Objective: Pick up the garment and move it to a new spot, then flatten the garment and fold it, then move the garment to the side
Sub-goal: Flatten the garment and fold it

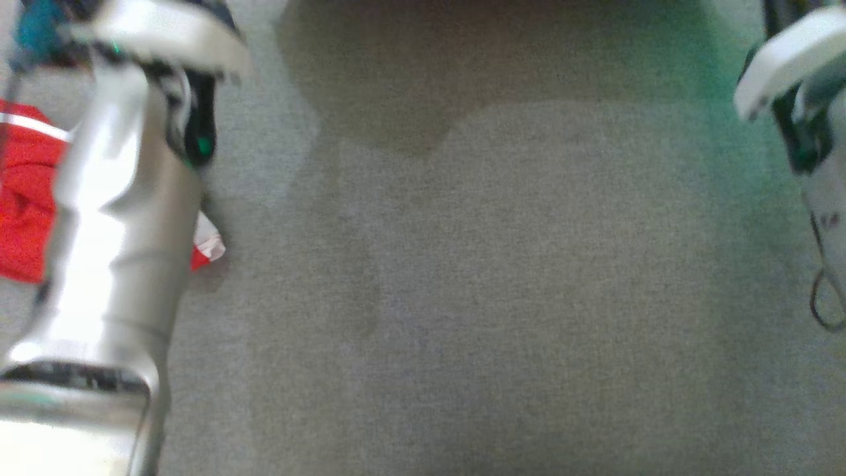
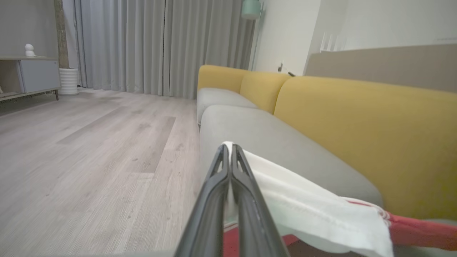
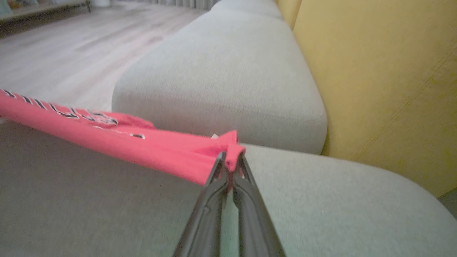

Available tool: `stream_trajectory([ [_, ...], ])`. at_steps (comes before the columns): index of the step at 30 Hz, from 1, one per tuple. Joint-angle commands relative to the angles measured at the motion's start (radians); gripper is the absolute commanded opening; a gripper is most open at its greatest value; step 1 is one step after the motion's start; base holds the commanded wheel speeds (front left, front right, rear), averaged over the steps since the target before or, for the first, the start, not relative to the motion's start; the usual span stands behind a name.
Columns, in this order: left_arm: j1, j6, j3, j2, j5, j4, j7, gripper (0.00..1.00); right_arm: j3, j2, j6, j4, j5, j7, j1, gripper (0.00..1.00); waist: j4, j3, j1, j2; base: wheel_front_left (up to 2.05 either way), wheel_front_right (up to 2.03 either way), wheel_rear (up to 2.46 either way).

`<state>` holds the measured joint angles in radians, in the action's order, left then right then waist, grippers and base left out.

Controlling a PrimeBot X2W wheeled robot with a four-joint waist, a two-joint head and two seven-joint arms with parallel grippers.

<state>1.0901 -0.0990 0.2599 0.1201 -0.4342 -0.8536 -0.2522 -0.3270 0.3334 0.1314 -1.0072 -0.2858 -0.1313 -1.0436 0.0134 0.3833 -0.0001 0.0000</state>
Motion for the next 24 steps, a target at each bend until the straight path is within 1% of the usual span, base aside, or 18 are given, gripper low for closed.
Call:
stream_trajectory([
  [1, 0.002, -0.005, -0.009, 0.054, 0.008, 0.036, -0.009, 0.0, -0.04, 0.029, -0.001, 0.021, -0.027, 0.019, 0.021, 0.0, 0.015, -0.032, 0.0001, 0.0, 0.0, 0.0, 0.0],
  [3, -0.07, -0.015, 0.027, 0.067, 0.018, 0.03, 0.007, 0.0, -0.12, 0.061, -0.001, 0.031, -0.074, 0.059, 0.072, 0.0, 0.022, -0.058, 0.0001, 0.0, 0.0, 0.0, 0.0],
  [7, -0.187, -0.029, 0.114, 0.104, 0.021, 0.053, 0.092, 0.0, -0.245, 0.143, -0.001, 0.083, -0.185, 0.112, 0.149, 0.0, 0.037, -0.102, 0.0001, 0.0, 0.0, 0.0, 0.0],
  [9, -0.24, -0.031, 0.162, 0.126, -0.003, 0.092, 0.152, 0.0, -0.293, 0.18, -0.001, 0.11, -0.23, 0.127, 0.178, 0.0, 0.043, -0.123, 0.0001, 0.0, 0.0, 0.0, 0.0],
  [10, -0.24, -0.031, 0.162, 0.126, -0.003, 0.092, 0.152, 0.0, -0.293, 0.18, -0.001, 0.11, -0.23, 0.127, 0.178, 0.0, 0.043, -0.123, 0.0001, 0.0, 0.0, 0.0, 0.0],
  [12, -0.288, -0.031, 0.215, 0.154, -0.05, 0.167, 0.198, 0.0, -0.335, 0.212, -0.001, 0.137, -0.27, 0.14, 0.204, 0.0, 0.05, -0.143, 0.0001, 0.0, 0.0, 0.0, 0.0],
  [16, -0.374, -0.031, 0.301, 0.236, -0.157, 0.344, 0.302, 0.0, -0.401, 0.266, -0.001, 0.177, -0.343, 0.159, 0.256, 0.0, 0.066, -0.183, 0.0001, 0.0, 0.0, 0.0, 0.0],
  [17, -0.413, -0.031, 0.344, 0.288, -0.205, 0.431, 0.369, 0.0, -0.432, 0.287, -0.001, 0.195, -0.373, 0.17, 0.28, 0.0, 0.071, -0.202, 0.0001, 0.0, 0.0, 0.0, 0.0],
  [18, -0.413, -0.031, 0.344, 0.288, -0.205, 0.431, 0.369, 0.0, -0.432, 0.287, -0.001, 0.195, -0.373, 0.17, 0.28, 0.0, 0.071, -0.202, 0.0001, 0.0, 0.0, 0.0, 0.0],
  [19, -0.433, -0.031, 0.357, 0.313, -0.231, 0.47, 0.402, 0.0, -0.446, 0.297, -0.001, 0.204, -0.387, 0.173, 0.29, 0.0, 0.072, -0.212, 0.0001, 0.0, 0.0, 0.0, 0.0],
  [20, -0.472, -0.031, 0.384, 0.364, -0.275, 0.543, 0.466, 0.0, -0.471, 0.311, -0.001, 0.221, -0.417, 0.185, 0.31, 0.0, 0.073, -0.234, 0.0001, 0.0, 0.0, 0.0, 0.0],
  [24, -0.545, -0.031, 0.418, 0.445, -0.354, 0.678, 0.576, 0.0, -0.516, 0.343, -0.001, 0.257, -0.486, 0.222, 0.352, 0.0, 0.073, -0.272, 0.0001, 0.0, 0.0, 0.0, 0.0],
])
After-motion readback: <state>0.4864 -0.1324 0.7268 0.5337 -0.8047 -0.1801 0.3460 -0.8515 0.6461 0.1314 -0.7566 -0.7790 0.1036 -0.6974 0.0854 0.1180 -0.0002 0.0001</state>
